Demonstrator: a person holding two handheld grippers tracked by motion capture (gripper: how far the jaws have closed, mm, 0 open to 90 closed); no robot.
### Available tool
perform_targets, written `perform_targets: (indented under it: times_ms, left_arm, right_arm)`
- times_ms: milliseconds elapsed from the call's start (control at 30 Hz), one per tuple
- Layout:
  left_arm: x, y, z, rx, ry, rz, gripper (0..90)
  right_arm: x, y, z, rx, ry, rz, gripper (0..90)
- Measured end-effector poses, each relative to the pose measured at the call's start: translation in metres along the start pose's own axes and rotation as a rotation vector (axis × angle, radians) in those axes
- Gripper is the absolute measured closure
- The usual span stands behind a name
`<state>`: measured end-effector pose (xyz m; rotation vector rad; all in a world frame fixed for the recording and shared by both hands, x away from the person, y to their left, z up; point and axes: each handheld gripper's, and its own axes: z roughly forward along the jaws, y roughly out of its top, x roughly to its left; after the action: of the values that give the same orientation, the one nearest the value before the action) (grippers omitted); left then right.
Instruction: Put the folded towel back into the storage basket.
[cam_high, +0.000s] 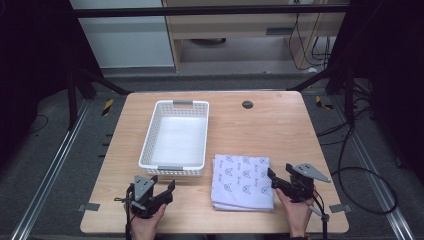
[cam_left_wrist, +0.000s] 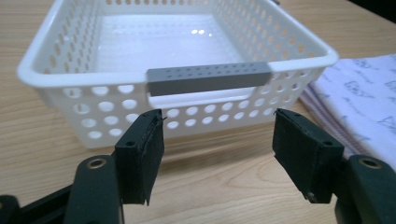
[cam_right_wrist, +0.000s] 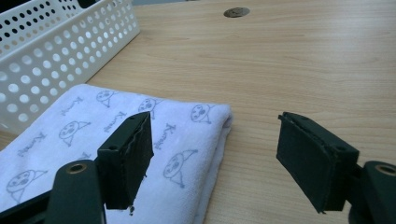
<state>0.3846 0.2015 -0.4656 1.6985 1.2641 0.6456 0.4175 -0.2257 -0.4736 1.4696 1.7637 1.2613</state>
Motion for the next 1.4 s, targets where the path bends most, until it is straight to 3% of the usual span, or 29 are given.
perform_targets:
  times_ms: [433, 867, 1233, 1400]
  left_arm:
    - [-0.032, 0.008, 0.006, -0.018, -0.075, 0.037, 32.8]
    - [-0.066, 0.012, 0.02, 0.013, -0.149, 0.097, 33.4]
    - [-0.078, 0.013, 0.03, 0.042, -0.202, 0.105, 37.1]
    - [-0.087, 0.013, 0.038, 0.07, -0.212, 0.136, 38.9]
  right_arm:
    - [0.008, 0.002, 0.001, 0.0, 0.032, -0.026, 26.9]
    - [0.014, 0.012, 0.005, 0.019, 0.044, -0.059, 27.3]
    - [0.02, 0.026, 0.007, 0.014, 0.021, -0.093, 29.7]
    - [0.02, 0.029, 0.011, 0.03, 0.025, -0.093, 32.7]
